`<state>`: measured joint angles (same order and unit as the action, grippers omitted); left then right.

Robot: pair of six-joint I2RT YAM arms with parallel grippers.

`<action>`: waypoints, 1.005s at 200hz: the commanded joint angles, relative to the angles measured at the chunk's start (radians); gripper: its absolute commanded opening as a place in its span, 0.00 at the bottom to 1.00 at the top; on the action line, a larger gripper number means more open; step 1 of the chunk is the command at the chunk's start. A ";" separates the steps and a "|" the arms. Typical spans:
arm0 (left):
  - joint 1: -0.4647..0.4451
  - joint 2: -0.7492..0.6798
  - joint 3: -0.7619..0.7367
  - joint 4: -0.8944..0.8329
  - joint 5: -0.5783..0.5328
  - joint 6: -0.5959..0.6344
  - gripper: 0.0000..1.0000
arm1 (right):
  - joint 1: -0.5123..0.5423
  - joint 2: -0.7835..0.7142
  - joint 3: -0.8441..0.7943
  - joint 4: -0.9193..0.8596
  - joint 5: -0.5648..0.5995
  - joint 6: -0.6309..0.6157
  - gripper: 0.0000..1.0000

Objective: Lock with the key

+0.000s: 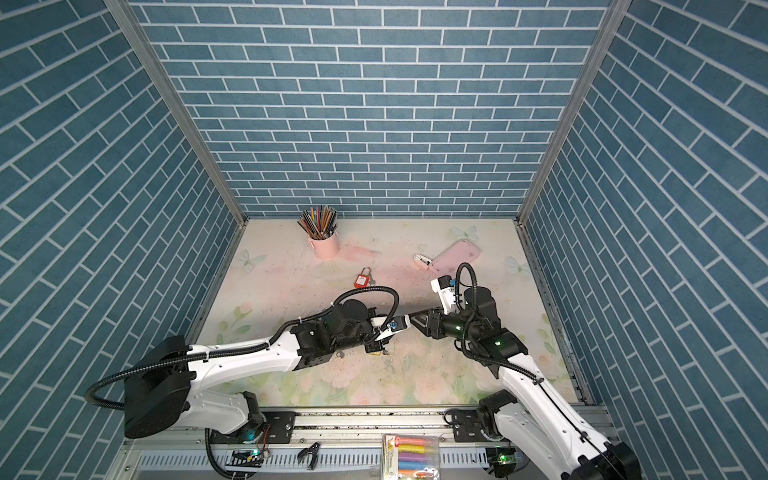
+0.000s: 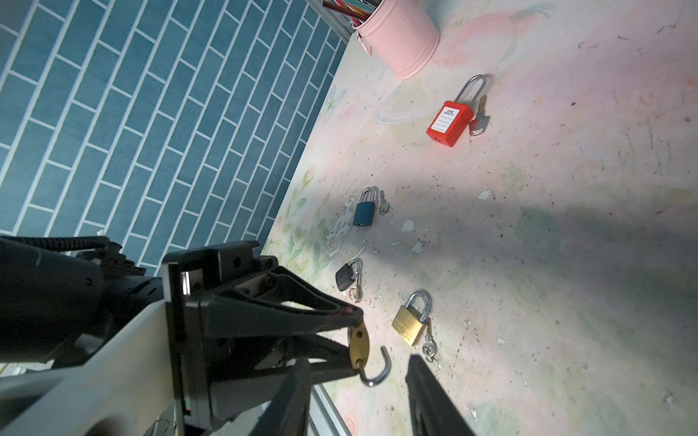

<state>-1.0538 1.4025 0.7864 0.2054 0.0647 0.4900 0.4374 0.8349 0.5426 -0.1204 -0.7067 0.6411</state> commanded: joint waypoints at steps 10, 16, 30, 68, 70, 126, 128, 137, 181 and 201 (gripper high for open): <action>0.006 0.006 0.011 0.004 -0.046 0.024 0.00 | -0.003 0.018 0.029 -0.039 -0.011 0.142 0.41; 0.005 0.008 0.010 0.007 -0.049 0.022 0.00 | -0.002 0.019 0.024 -0.029 -0.019 0.156 0.41; 0.005 0.012 0.013 0.015 -0.055 0.020 0.00 | -0.003 0.026 0.011 -0.008 -0.026 0.178 0.39; 0.006 0.015 0.017 0.020 -0.061 0.019 0.00 | 0.004 0.050 -0.015 0.045 -0.038 0.206 0.35; 0.006 0.015 0.019 0.020 -0.061 0.019 0.00 | 0.004 0.050 -0.015 0.047 -0.037 0.206 0.35; 0.005 0.017 0.017 0.029 -0.057 0.018 0.00 | 0.009 0.096 -0.018 0.093 -0.050 0.216 0.31; 0.006 0.018 0.017 0.030 -0.058 0.018 0.00 | 0.009 0.098 -0.017 0.094 -0.052 0.216 0.30; 0.006 0.018 0.018 0.032 -0.058 0.017 0.00 | 0.008 0.110 -0.017 0.102 -0.060 0.216 0.30; 0.006 0.020 0.018 0.034 -0.054 0.016 0.00 | 0.023 0.145 -0.015 0.127 -0.068 0.218 0.27; 0.005 0.020 0.017 0.036 -0.054 0.015 0.00 | 0.027 0.154 -0.016 0.141 -0.068 0.221 0.26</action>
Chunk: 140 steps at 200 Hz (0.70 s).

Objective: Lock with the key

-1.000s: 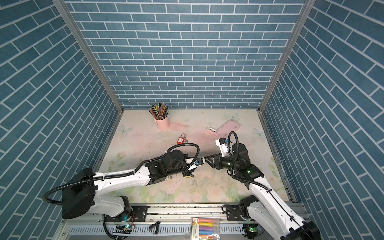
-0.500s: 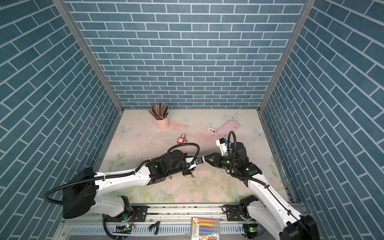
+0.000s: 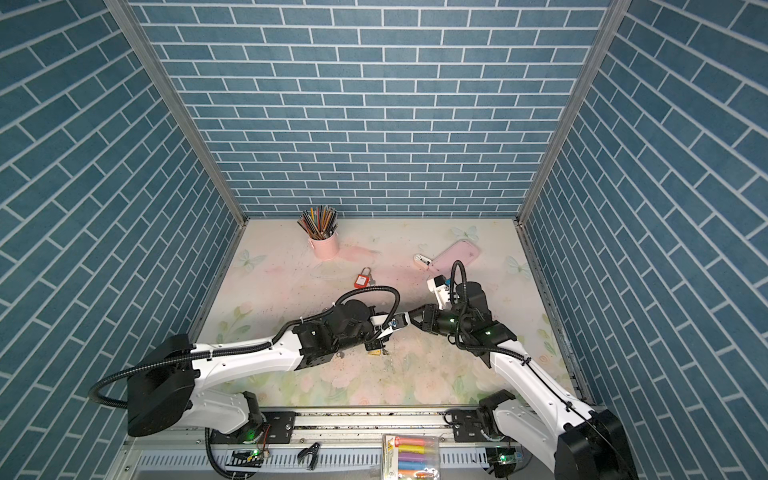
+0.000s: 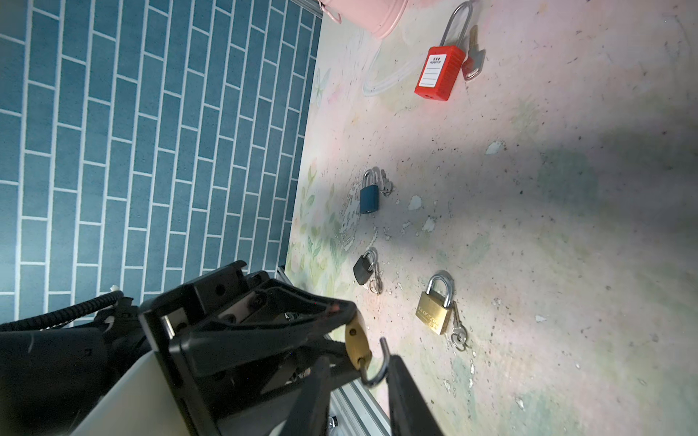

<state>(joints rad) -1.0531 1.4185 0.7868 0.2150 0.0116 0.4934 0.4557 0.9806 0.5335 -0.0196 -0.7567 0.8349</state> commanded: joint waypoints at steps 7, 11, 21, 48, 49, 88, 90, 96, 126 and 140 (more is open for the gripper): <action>0.004 0.003 0.015 0.028 -0.002 0.011 0.00 | 0.011 0.009 -0.008 0.042 -0.018 0.029 0.24; 0.004 0.003 0.015 0.027 -0.002 0.010 0.00 | 0.012 0.011 -0.007 0.042 -0.018 0.029 0.23; 0.005 0.004 0.015 0.029 -0.001 0.010 0.00 | 0.014 0.016 -0.007 0.047 -0.018 0.029 0.21; 0.005 0.004 0.012 0.031 0.000 0.008 0.00 | 0.015 0.017 -0.007 0.048 -0.012 0.026 0.13; 0.004 0.004 0.012 0.031 0.000 0.008 0.00 | 0.015 0.017 -0.007 0.048 -0.011 0.026 0.12; 0.005 -0.001 0.011 0.029 0.018 0.008 0.00 | 0.019 0.017 -0.008 0.050 -0.001 0.007 0.00; 0.005 -0.001 0.011 0.029 0.019 0.008 0.00 | 0.020 0.017 -0.009 0.050 -0.001 0.006 0.00; 0.005 -0.001 0.011 0.029 0.025 0.008 0.00 | 0.021 0.016 -0.009 0.052 -0.001 -0.005 0.00; 0.010 -0.007 0.015 0.013 0.075 0.014 0.00 | 0.024 -0.008 -0.015 0.066 -0.024 -0.121 0.00; 0.017 -0.010 0.015 0.010 0.099 0.015 0.00 | 0.026 -0.038 -0.032 0.089 -0.038 -0.203 0.00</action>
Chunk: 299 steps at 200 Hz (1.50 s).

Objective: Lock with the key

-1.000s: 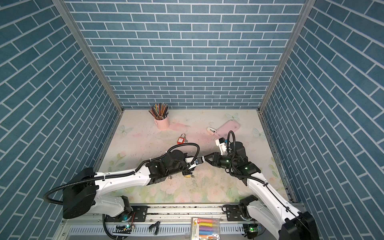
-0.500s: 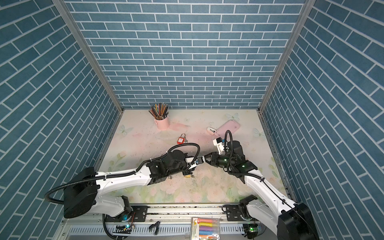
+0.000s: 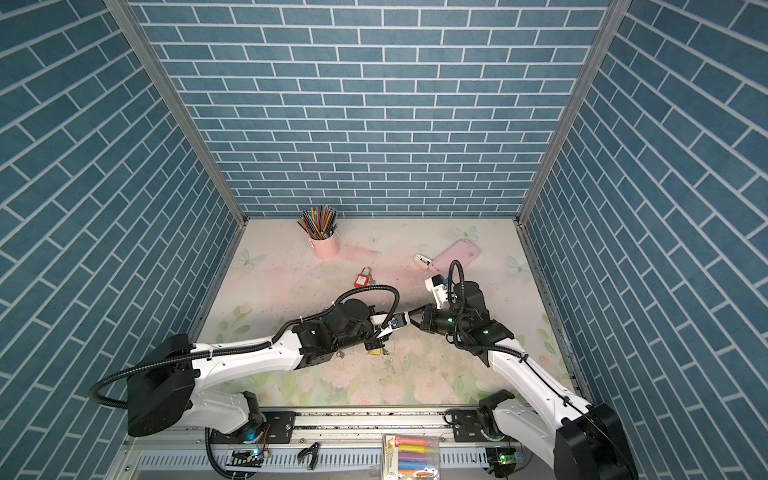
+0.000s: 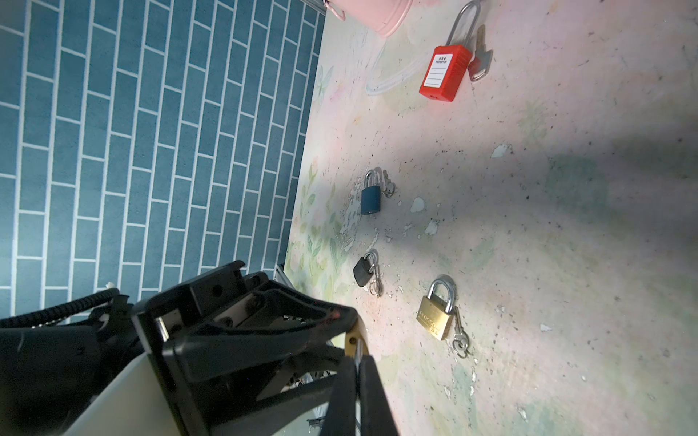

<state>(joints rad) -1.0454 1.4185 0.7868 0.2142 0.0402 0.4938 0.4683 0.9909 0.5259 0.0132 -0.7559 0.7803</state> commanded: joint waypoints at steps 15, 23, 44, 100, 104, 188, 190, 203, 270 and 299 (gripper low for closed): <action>0.018 -0.016 0.014 0.011 0.092 0.015 0.00 | 0.015 -0.091 -0.057 0.089 -0.031 -0.213 0.00; 0.021 -0.022 0.012 0.012 0.101 0.018 0.00 | 0.015 -0.110 -0.076 0.110 -0.030 -0.235 0.00; 0.031 -0.034 0.008 0.010 0.122 0.032 0.00 | 0.021 -0.149 -0.107 0.152 -0.026 -0.273 0.00; 0.040 -0.047 0.011 0.017 0.136 0.068 0.00 | 0.061 -0.143 -0.106 0.141 -0.020 -0.335 0.00; 0.039 -0.048 0.011 0.020 0.133 0.069 0.00 | 0.061 -0.141 -0.106 0.139 -0.019 -0.333 0.00; 0.040 -0.058 -0.011 0.093 0.069 0.084 0.00 | 0.061 -0.080 -0.099 0.101 0.018 -0.262 0.00; 0.041 -0.058 -0.011 0.093 0.068 0.084 0.00 | 0.061 -0.079 -0.100 0.102 0.018 -0.259 0.00; 0.040 -0.059 -0.010 0.107 0.060 0.086 0.00 | 0.061 -0.070 -0.101 0.106 0.015 -0.251 0.00; 0.040 -0.065 -0.016 0.166 0.010 0.097 0.00 | 0.061 -0.041 -0.097 0.107 -0.017 -0.241 0.00; 0.040 -0.069 -0.023 0.194 -0.010 0.104 0.00 | 0.061 -0.035 -0.099 0.106 -0.026 -0.239 0.00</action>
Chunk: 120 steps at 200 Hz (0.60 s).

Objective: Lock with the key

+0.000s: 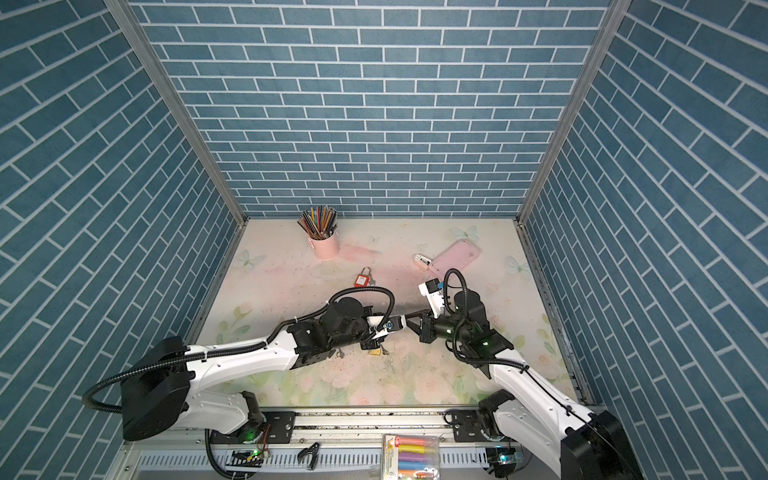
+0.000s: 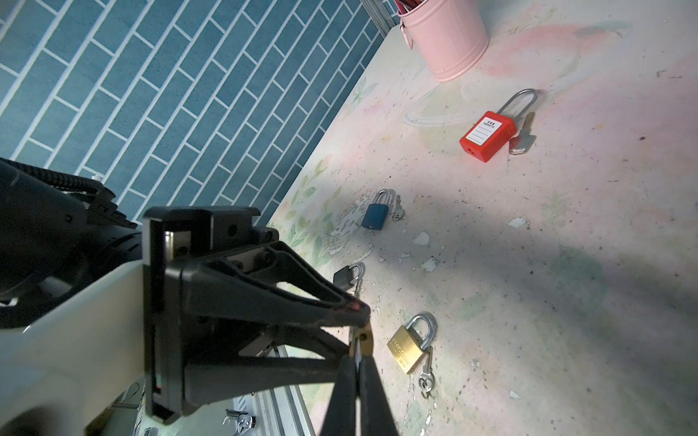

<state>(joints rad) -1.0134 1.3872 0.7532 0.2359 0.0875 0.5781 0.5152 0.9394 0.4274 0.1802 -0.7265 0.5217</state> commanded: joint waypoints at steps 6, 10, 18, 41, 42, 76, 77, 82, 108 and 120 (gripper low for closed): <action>0.007 -0.037 0.011 0.176 -0.057 0.020 0.00 | 0.014 0.019 -0.002 -0.059 -0.058 0.020 0.00; 0.008 -0.037 0.012 0.181 -0.057 0.020 0.00 | 0.014 0.019 -0.003 -0.056 -0.060 0.021 0.00; 0.008 -0.036 0.012 0.186 -0.057 0.023 0.00 | 0.014 0.022 -0.005 -0.053 -0.066 0.021 0.00; 0.008 -0.036 0.015 0.203 -0.057 0.027 0.00 | 0.014 0.036 -0.010 -0.044 -0.087 0.021 0.00; 0.008 -0.036 0.015 0.204 -0.056 0.027 0.00 | 0.014 0.037 -0.010 -0.044 -0.088 0.021 0.00; 0.009 -0.034 0.020 0.217 -0.028 0.044 0.00 | 0.014 0.048 -0.021 -0.039 -0.114 0.026 0.00; 0.008 -0.034 0.020 0.218 -0.027 0.044 0.00 | 0.014 0.047 -0.021 -0.039 -0.115 0.026 0.00; 0.009 -0.035 0.021 0.220 -0.021 0.046 0.00 | 0.015 0.046 -0.021 -0.039 -0.120 0.027 0.00; 0.014 -0.031 0.030 0.237 -0.007 0.049 0.00 | 0.017 0.044 -0.032 -0.040 -0.132 0.033 0.00; 0.015 -0.027 0.037 0.244 -0.006 0.053 0.00 | 0.018 0.044 -0.037 -0.038 -0.134 0.039 0.00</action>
<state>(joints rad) -1.0111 1.3872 0.7467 0.2531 0.0753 0.6113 0.5102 0.9707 0.4271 0.2211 -0.7551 0.5282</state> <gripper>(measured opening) 0.224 0.045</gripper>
